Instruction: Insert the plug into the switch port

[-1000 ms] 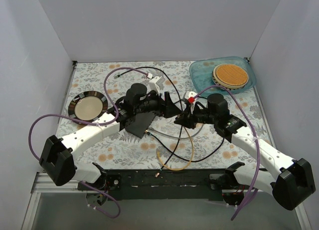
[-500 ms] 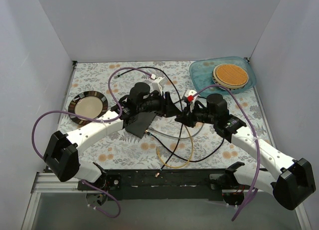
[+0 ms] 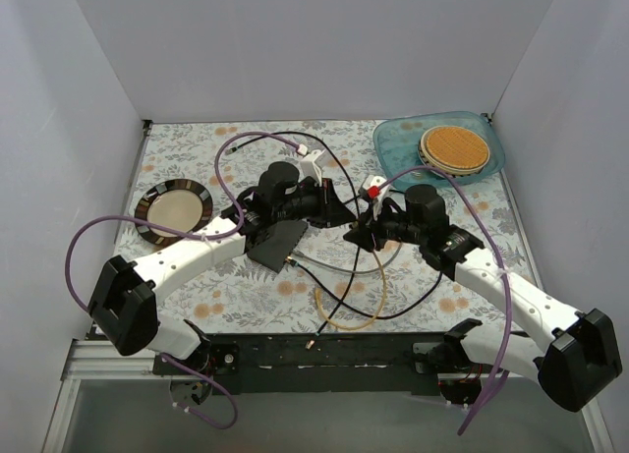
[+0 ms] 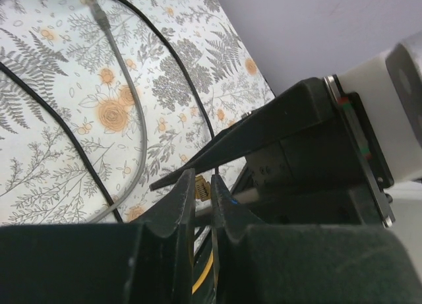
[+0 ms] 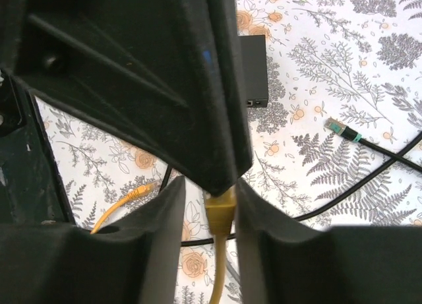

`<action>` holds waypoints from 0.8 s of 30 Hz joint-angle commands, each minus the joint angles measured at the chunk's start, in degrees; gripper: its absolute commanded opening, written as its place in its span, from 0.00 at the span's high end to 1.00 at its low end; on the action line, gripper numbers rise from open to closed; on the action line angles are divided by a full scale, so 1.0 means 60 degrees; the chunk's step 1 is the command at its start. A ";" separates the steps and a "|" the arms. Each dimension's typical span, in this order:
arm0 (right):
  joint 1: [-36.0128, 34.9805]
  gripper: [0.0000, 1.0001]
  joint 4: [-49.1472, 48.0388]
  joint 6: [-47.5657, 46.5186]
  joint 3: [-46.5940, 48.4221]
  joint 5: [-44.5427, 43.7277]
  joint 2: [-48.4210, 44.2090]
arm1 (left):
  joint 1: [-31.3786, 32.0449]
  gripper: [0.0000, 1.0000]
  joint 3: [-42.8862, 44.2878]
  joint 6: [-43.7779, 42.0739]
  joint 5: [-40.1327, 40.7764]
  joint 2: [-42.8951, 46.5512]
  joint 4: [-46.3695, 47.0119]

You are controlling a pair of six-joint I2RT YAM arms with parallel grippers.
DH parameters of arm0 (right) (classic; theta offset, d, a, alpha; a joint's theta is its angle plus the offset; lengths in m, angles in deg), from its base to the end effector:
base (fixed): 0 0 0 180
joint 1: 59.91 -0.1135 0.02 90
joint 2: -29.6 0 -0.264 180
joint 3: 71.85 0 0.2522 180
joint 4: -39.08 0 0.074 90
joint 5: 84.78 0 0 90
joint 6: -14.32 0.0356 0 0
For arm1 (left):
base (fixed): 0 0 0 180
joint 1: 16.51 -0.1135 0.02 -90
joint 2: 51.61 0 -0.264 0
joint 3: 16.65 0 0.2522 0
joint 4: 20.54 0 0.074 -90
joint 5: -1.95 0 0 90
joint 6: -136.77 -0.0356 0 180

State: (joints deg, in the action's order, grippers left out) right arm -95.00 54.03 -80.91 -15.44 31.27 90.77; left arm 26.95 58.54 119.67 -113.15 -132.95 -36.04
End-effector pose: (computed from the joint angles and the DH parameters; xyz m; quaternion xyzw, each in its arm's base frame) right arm 0.1905 0.1529 0.2881 -0.3964 0.7031 0.3226 0.4944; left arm 0.2290 -0.2378 0.3083 -0.0871 0.8121 -0.5607 0.1363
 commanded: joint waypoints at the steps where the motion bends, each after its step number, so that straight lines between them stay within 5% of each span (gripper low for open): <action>1: -0.0172 0.45 -0.0491 0.0111 0.0114 -0.0325 -0.0437 | 0.0066 1.00 -0.0305 0.0169 0.1661 0.0694 0.0231; 5: -0.0157 0.24 -0.0652 0.0096 -0.0354 -0.1073 -0.1606 | -0.0124 1.00 -0.0833 0.0271 0.2601 0.1455 0.0246; 10: -0.0128 0.13 -0.0697 0.0008 -0.0576 -0.1089 -0.2415 | -0.0227 1.00 -0.1638 0.0330 0.2574 0.2582 0.1267; 24: -0.0157 0.28 -0.1502 0.0418 -0.0063 0.1152 -0.2152 | -0.0286 1.00 -0.2943 -0.0080 -0.1206 0.3025 0.4097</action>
State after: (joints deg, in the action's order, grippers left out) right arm -95.83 49.55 -79.71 -18.50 33.73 77.83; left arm 25.46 41.53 120.50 -111.99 -115.38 -18.21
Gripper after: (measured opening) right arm 0.753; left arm 0.078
